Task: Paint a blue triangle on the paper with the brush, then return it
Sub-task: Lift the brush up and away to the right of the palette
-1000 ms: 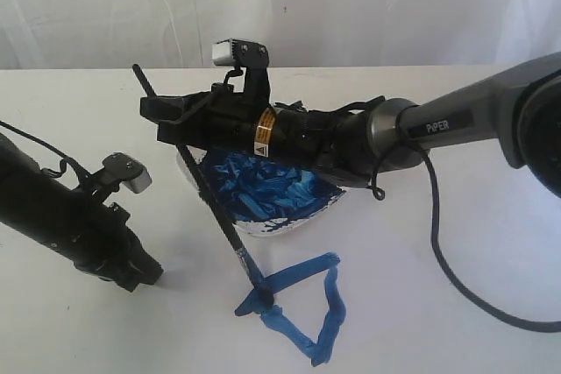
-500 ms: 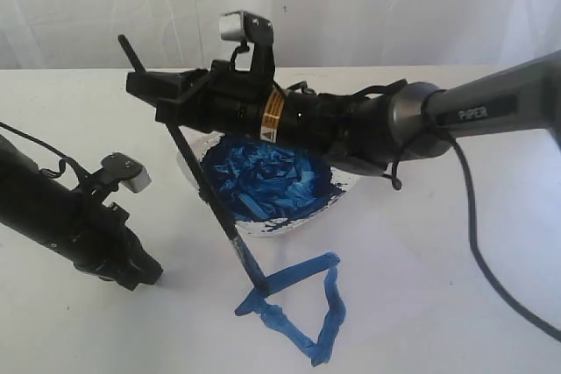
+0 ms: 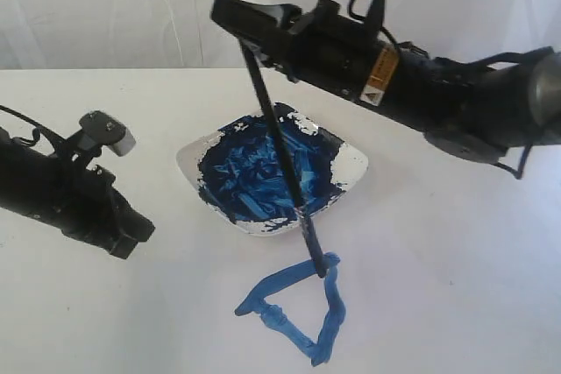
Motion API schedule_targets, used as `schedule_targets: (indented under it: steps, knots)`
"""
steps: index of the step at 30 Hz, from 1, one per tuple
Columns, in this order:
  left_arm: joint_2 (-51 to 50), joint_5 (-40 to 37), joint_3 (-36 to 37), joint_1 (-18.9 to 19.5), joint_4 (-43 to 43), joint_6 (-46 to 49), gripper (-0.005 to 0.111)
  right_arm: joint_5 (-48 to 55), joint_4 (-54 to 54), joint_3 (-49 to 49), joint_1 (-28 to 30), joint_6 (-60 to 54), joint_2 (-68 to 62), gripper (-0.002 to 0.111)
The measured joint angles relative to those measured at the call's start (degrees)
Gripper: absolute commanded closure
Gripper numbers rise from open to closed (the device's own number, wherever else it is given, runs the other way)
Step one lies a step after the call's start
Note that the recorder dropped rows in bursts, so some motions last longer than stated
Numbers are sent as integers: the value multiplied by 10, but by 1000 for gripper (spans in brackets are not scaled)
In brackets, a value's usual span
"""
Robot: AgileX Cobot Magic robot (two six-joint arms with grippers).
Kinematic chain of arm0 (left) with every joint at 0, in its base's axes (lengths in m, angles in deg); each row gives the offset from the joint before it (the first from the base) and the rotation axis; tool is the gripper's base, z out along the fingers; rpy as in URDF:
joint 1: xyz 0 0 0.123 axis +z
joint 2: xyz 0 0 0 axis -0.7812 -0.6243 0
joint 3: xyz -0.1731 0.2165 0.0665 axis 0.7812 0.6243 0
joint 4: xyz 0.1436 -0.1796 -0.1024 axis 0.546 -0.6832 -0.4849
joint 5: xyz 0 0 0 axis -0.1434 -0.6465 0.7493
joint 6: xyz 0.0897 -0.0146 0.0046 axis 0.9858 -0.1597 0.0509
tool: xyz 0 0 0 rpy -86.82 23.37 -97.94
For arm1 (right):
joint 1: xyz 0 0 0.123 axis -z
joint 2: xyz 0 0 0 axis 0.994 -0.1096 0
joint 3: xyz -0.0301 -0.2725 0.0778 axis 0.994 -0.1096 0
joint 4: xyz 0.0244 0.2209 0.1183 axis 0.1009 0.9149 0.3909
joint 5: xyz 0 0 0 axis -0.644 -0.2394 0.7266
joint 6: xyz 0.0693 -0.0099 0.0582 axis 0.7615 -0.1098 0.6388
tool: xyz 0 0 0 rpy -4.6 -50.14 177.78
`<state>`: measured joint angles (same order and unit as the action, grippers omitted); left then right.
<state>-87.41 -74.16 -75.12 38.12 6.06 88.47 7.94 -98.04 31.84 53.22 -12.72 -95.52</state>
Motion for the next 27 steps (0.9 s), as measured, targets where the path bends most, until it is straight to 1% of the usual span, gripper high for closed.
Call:
schedule_targets:
  steps: [5,9,18,27]
  knots:
    - [51,0,0,0,0,0,107,0,46,-66,46,11,16,108]
    - [77,-1,0,0,0,0,107,0,70,-95,60,15,27,108]
    - [88,-2,0,0,0,0,107,0,140,-104,66,15,40,108]
    - [88,-2,0,0,0,0,107,0,162,-104,114,15,40,108]
